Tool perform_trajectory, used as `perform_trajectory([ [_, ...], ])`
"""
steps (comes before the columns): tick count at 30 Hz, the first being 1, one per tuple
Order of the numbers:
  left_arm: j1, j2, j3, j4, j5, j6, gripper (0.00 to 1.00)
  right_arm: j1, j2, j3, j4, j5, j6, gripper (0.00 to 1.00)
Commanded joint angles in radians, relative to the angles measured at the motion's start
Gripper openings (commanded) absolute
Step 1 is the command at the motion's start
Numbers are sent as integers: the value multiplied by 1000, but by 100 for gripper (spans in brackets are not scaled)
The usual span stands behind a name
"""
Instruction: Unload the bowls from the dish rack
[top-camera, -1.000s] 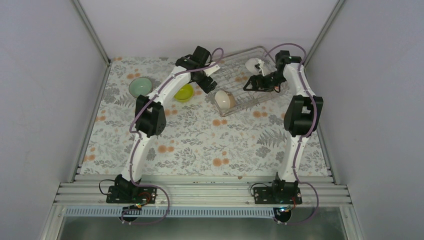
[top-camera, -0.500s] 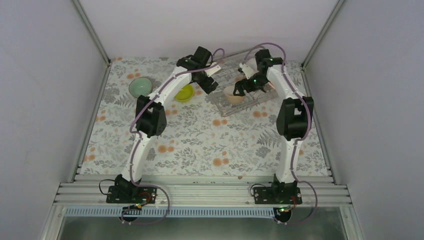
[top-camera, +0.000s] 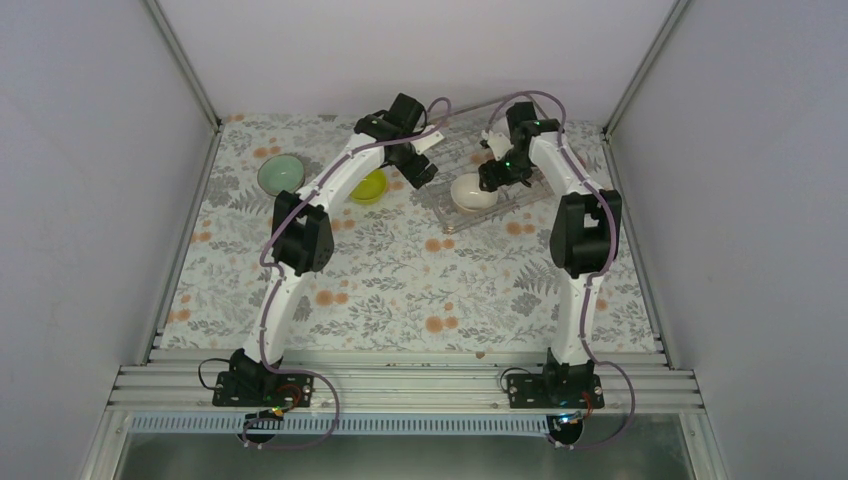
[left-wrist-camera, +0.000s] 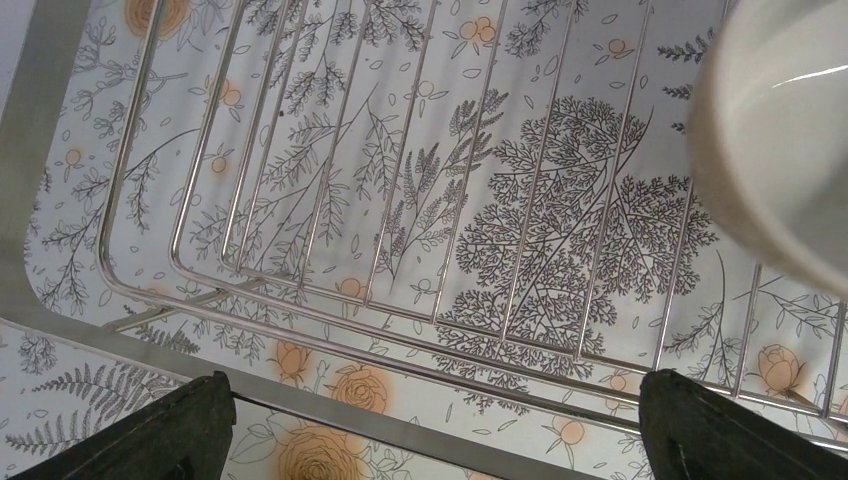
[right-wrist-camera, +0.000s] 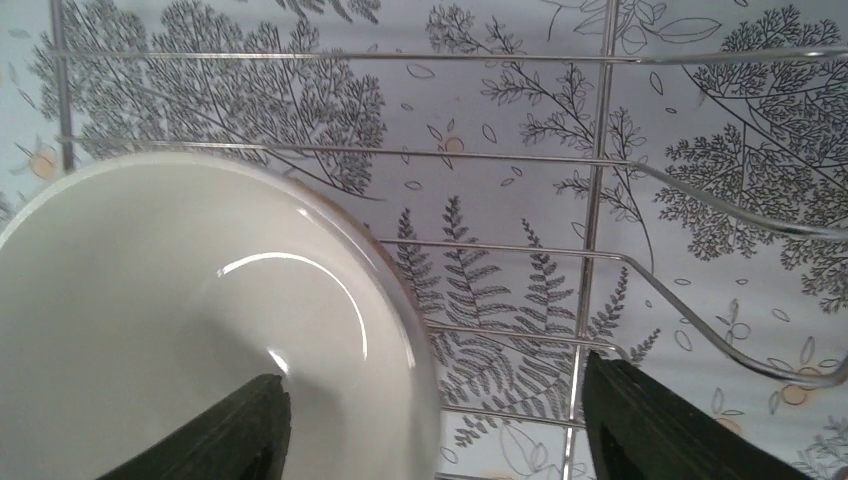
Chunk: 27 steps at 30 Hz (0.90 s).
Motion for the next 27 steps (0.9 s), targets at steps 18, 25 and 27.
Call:
perform_trajectory([
  [18, -38, 9, 21, -25, 39, 12, 100, 68, 58, 6, 7, 86, 11, 25],
  [25, -38, -5, 24, -27, 35, 15, 100, 69, 49, -6, 15, 116, 16, 4],
  [27, -38, -19, 22, -27, 34, 17, 100, 69, 32, -12, 17, 104, 15, 4],
])
